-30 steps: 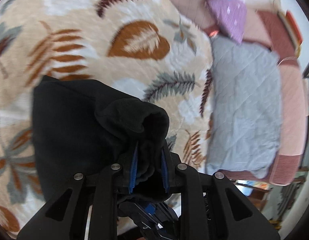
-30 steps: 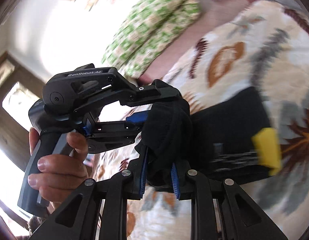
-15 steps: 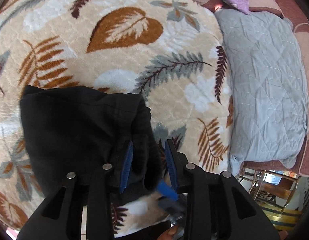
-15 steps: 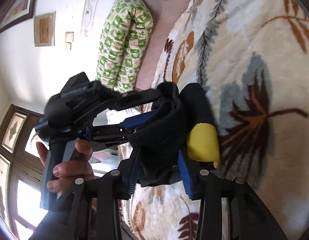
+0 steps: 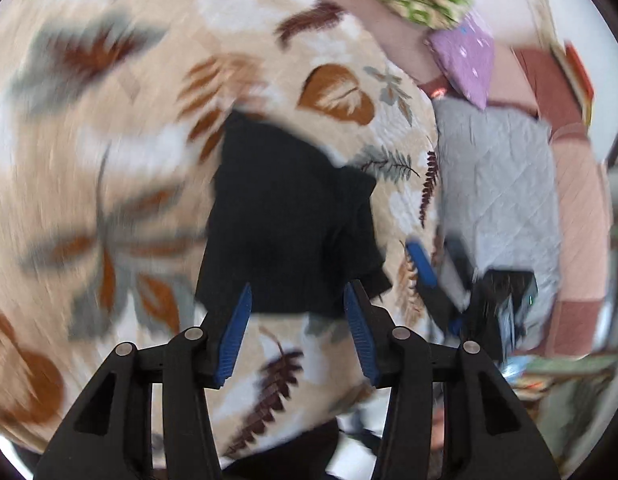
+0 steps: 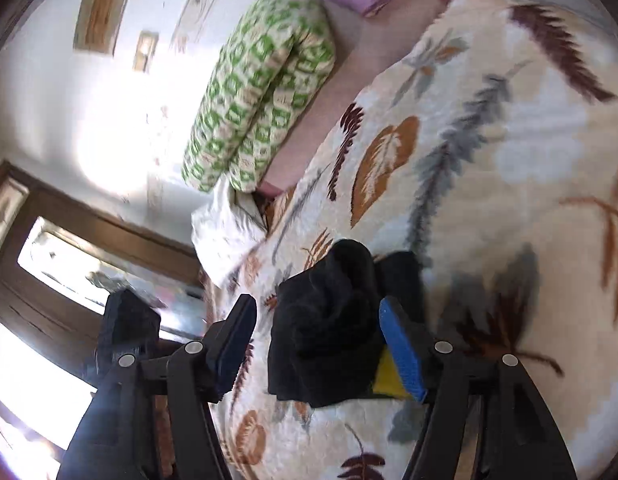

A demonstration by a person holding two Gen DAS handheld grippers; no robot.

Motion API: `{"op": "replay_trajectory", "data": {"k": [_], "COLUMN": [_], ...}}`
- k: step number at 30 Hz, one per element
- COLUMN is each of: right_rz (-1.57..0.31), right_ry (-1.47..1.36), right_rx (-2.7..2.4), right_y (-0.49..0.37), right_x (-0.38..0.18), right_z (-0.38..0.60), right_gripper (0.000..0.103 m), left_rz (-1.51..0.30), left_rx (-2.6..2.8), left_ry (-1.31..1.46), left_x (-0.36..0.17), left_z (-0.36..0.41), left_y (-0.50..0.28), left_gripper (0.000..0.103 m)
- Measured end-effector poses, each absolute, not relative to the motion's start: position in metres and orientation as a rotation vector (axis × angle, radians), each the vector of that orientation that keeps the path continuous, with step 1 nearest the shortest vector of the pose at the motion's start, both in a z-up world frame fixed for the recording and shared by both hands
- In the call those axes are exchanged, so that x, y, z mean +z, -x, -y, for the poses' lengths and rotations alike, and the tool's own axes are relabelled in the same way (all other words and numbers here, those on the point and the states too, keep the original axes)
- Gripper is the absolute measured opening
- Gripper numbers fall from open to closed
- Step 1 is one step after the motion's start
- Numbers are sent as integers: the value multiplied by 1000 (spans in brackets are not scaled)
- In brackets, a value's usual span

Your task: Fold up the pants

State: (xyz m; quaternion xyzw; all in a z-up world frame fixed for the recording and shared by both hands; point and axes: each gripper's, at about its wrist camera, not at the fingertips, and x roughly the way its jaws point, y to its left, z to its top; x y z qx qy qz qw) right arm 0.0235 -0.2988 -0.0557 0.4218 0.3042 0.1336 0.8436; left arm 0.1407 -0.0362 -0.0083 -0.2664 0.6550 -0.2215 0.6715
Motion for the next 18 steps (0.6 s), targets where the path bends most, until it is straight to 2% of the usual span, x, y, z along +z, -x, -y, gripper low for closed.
{"op": "replay_trajectory", "data": {"k": [4, 9, 18], "right_rz": [-735, -859, -898], "right_ry": [-819, -706, -753], "right_rx": [375, 325, 350], "right_y": [-70, -91, -105], "right_x": [-49, -66, -80], "right_z": [272, 252, 265], "right_gripper": [66, 66, 64], "left_rz": [-1447, -1422, -1375], "left_rx": [-488, -377, -212], "left_ry": [735, 1088, 1185], "left_x": [-20, -54, -77], "left_z": [33, 48, 74], "left_y": [-108, -73, -88], "left_gripper": [47, 46, 46]}}
